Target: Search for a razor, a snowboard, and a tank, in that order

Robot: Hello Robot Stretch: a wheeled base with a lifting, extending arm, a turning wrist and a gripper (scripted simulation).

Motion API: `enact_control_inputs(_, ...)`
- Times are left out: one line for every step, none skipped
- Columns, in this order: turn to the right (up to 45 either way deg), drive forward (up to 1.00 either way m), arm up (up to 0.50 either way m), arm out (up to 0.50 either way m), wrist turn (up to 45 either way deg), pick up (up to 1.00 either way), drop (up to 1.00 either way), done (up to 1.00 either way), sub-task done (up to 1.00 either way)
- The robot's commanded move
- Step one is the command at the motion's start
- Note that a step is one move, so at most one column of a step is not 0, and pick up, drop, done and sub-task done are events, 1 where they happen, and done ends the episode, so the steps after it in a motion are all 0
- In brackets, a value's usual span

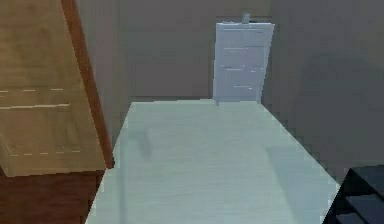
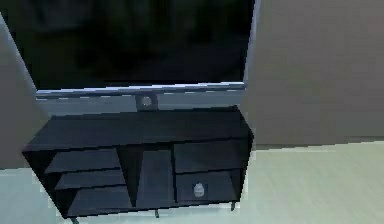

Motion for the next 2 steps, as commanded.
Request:
enact_control_inputs(-45.0,0.00,0.00,0.00,0.0,0.00,0.00,0.00,0.00)
enact_control_inputs(-27.0,0.00,0.00,0.00,0.0,0.00,0.00,0.00,0.00)
